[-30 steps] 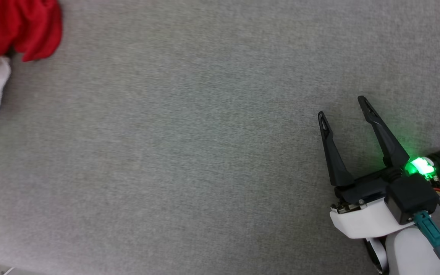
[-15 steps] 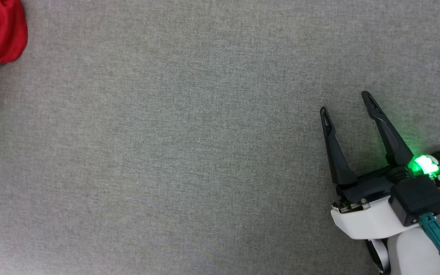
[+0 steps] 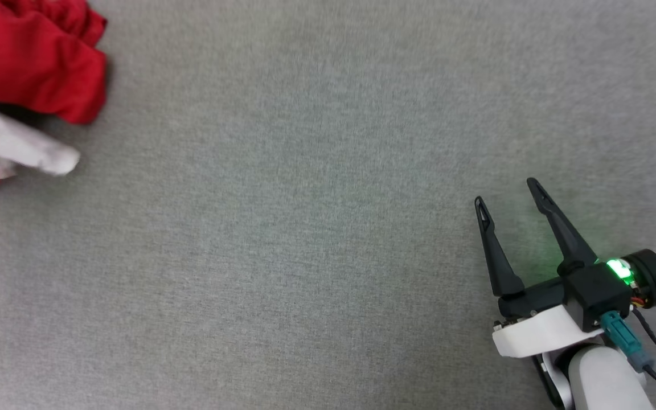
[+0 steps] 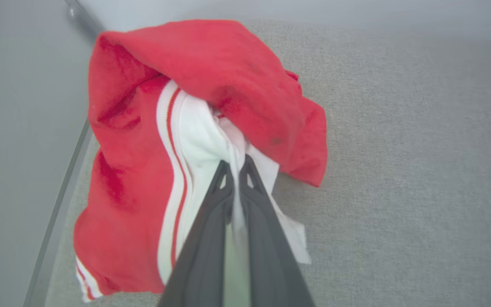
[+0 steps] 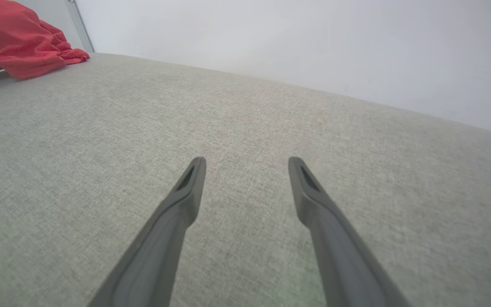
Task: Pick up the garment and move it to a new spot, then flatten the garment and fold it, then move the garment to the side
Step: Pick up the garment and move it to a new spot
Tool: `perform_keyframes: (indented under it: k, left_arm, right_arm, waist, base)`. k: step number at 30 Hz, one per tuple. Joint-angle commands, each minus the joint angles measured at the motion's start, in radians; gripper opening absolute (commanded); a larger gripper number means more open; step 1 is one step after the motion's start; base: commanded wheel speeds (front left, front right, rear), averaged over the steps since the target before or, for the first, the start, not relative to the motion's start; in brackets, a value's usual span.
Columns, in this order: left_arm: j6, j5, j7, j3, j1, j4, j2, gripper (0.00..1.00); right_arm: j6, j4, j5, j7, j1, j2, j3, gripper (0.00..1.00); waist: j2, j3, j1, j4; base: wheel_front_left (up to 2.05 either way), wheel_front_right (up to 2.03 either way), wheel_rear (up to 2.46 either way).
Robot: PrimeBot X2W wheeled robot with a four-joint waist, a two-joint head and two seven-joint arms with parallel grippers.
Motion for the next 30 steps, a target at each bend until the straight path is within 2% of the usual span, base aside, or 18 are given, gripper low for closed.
perform_keyframes:
  k: [1,6,9,13,15,21,30]
  left_arm:
    - [0.001,0.036,-0.063,-0.016,0.006,-0.040,0.020,0.00]
    - [0.001,0.111,-0.207,-0.072,-0.012,-0.162,0.035,0.00]
    - [0.001,0.148,-0.233,-0.107,-0.029,-0.220,0.030,0.00]
    - [0.001,0.177,-0.229,-0.153,-0.046,-0.281,-0.019,0.00]
    - [0.009,0.209,-0.228,-0.185,-0.049,-0.301,-0.062,0.00]
    - [0.058,0.272,-0.220,-0.294,-0.009,-0.321,-0.245,0.00]
    - [0.095,0.332,-0.244,-0.427,0.024,-0.220,-0.517,0.00]
  right_arm:
    - [-0.001,0.016,0.015,-0.007,0.007,-0.002,-0.001,1.00]
    - [-0.001,0.063,0.057,-0.016,0.020,-0.002,0.004,1.00]
    - [-0.001,0.085,0.080,-0.018,0.026,-0.002,0.008,1.00]
    - [-0.001,0.099,0.108,-0.019,0.037,-0.002,0.000,1.00]
    - [-0.001,0.096,0.118,-0.019,0.041,-0.002,-0.012,1.00]
    - [-0.001,0.091,0.149,-0.019,0.049,-0.001,-0.029,1.00]
    - [-0.001,0.064,0.192,-0.019,0.049,-0.001,-0.100,1.00]
  waist:
    - [0.0000,-0.085,0.0001,-0.018]
    - [0.0000,-0.179,0.0001,-0.041]
    - [0.0000,-0.226,0.0001,-0.059]
    - [0.0000,-0.275,0.0001,-0.090]
    - [0.0000,-0.292,0.0001,-0.106]
    - [0.0000,-0.323,0.0001,-0.181]
    - [0.0000,-0.308,0.0001,-0.317]
  base:
    - [0.00,0.00,0.00]
    - [0.00,0.00,0.00]
    - [0.00,0.00,0.00]
    - [0.00,0.00,0.00]
    - [0.00,0.00,0.00]
    - [0.00,0.00,0.00]
    - [0.00,0.00,0.00]
